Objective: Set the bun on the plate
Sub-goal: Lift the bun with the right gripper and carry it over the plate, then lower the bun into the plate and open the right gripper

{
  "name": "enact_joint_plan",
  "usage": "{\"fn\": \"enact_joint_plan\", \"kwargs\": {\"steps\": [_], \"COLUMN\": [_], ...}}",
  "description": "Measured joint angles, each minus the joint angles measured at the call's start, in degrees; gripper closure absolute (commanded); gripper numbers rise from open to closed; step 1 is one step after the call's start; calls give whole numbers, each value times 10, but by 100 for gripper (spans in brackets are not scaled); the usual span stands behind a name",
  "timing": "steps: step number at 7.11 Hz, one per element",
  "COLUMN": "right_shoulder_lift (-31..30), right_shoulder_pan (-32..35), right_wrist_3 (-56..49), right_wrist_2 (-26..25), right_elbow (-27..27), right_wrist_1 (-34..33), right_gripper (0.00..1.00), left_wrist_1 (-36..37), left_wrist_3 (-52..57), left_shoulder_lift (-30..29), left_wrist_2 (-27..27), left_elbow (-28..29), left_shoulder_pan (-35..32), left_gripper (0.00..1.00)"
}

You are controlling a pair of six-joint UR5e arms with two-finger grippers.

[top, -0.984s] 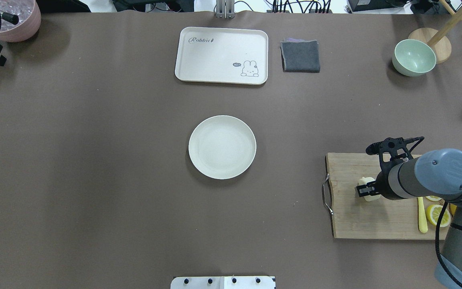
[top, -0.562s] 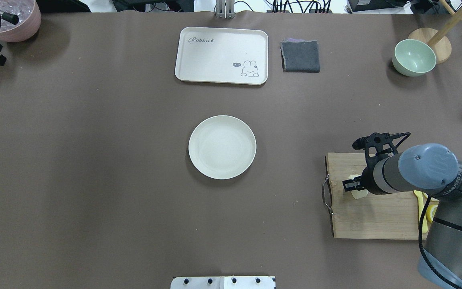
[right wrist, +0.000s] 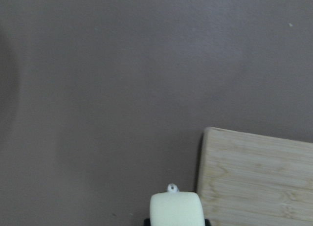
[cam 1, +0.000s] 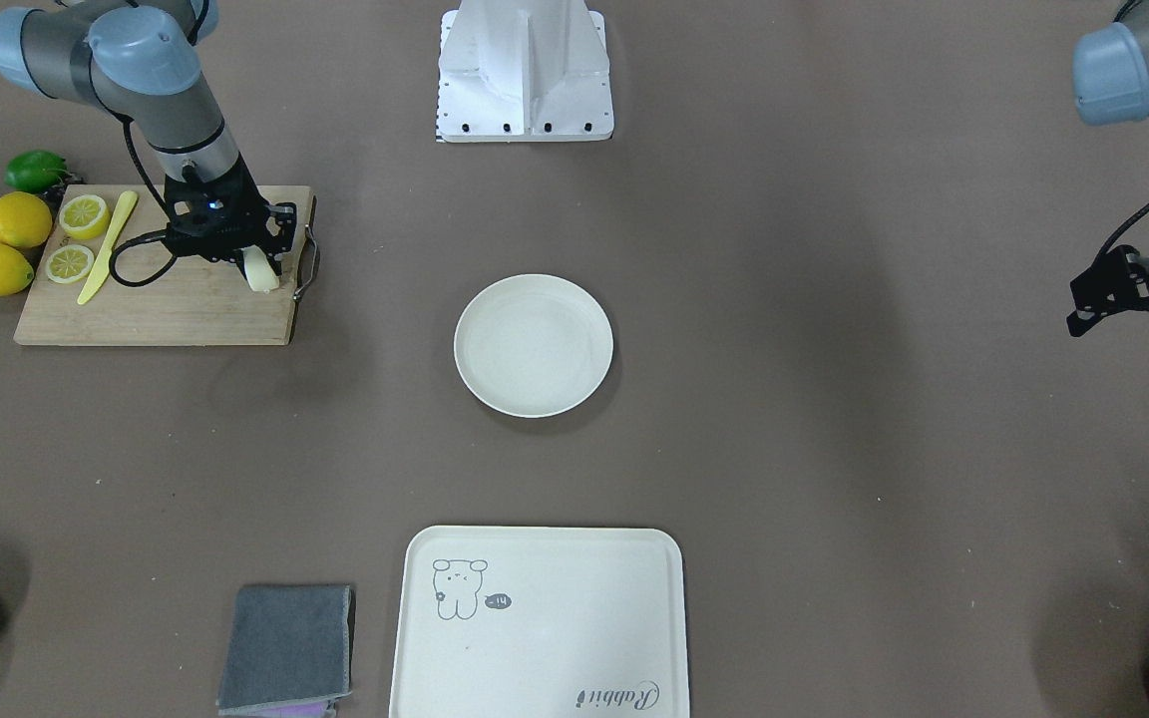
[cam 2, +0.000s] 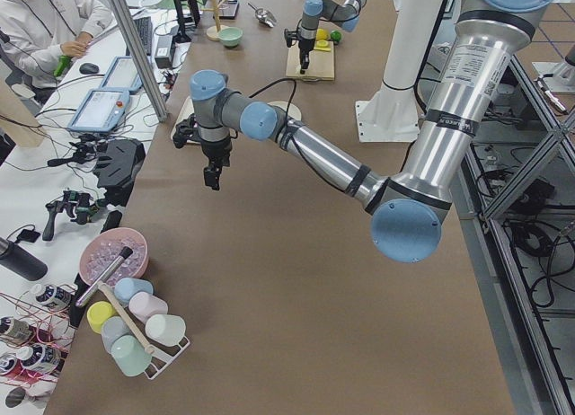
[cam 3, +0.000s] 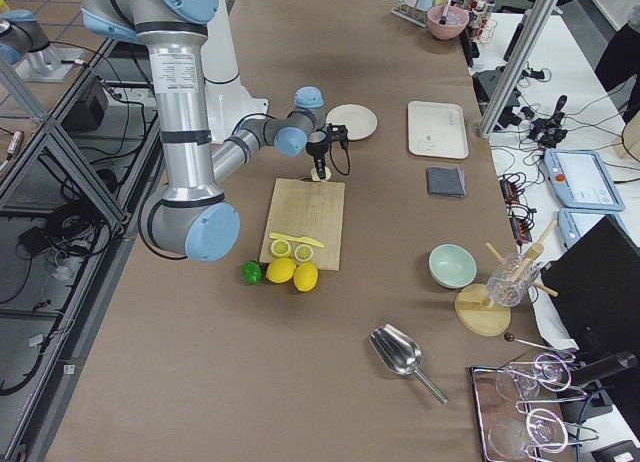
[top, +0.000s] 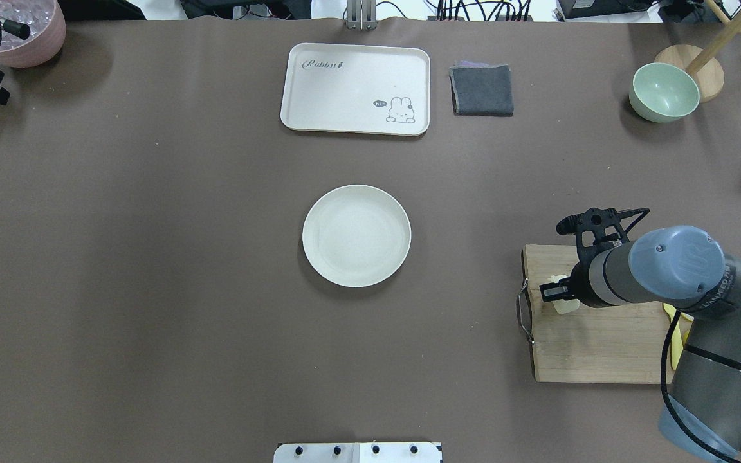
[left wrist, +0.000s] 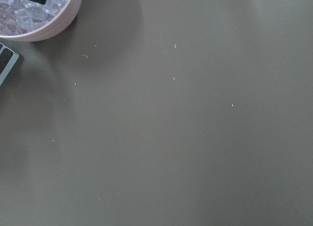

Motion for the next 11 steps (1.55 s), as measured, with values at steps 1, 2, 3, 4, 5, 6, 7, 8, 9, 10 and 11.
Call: {"fn": "enact_joint_plan", "kwargs": {"steps": [1, 2, 3, 4, 5, 6, 7, 8, 9, 10, 11], "right_shoulder_lift": [63, 136, 221, 294, 351, 380, 388, 389, 389, 389, 384], "right_shoulder_pan": [-3, -10, -18, -23, -29, -36, -42, -46, -48, -45, -36], "right_wrist_3": [37, 76, 112, 137, 156, 164, 163, 157, 153, 145, 134], "right_wrist_2": [-1, -3, -10, -20, -29, -39, -49, -56, -61, -62, -59], "right_elbow": [-15, -54, -123, -194, -254, -287, -299, -300, -298, -291, -279], "right_wrist_1": [-36, -55, -61, -61, -59, -58, -58, -58, -58, -60, -62], "right_gripper": [62, 62, 62, 60, 48, 1, 0, 0, 0, 0, 0], "left_wrist_1": [0, 0, 0, 0, 0, -1, -2, -2, -2, -1, 1], "left_wrist_3": [0, 0, 0, 0, 0, 0, 0, 0, 0, 0, 7], "left_shoulder_lift": [0, 0, 1, 2, 5, 8, 9, 10, 12, 12, 16], "left_wrist_2": [0, 0, 0, 0, 0, 0, 0, 0, 0, 0, 0], "left_elbow": [0, 0, 0, 0, -1, -1, -1, -1, -1, -1, -1], "left_shoulder_pan": [0, -1, -2, -3, -3, -4, -4, -4, -5, -8, -18], "left_gripper": [2, 2, 2, 2, 2, 2, 2, 2, 2, 2, 2]}}
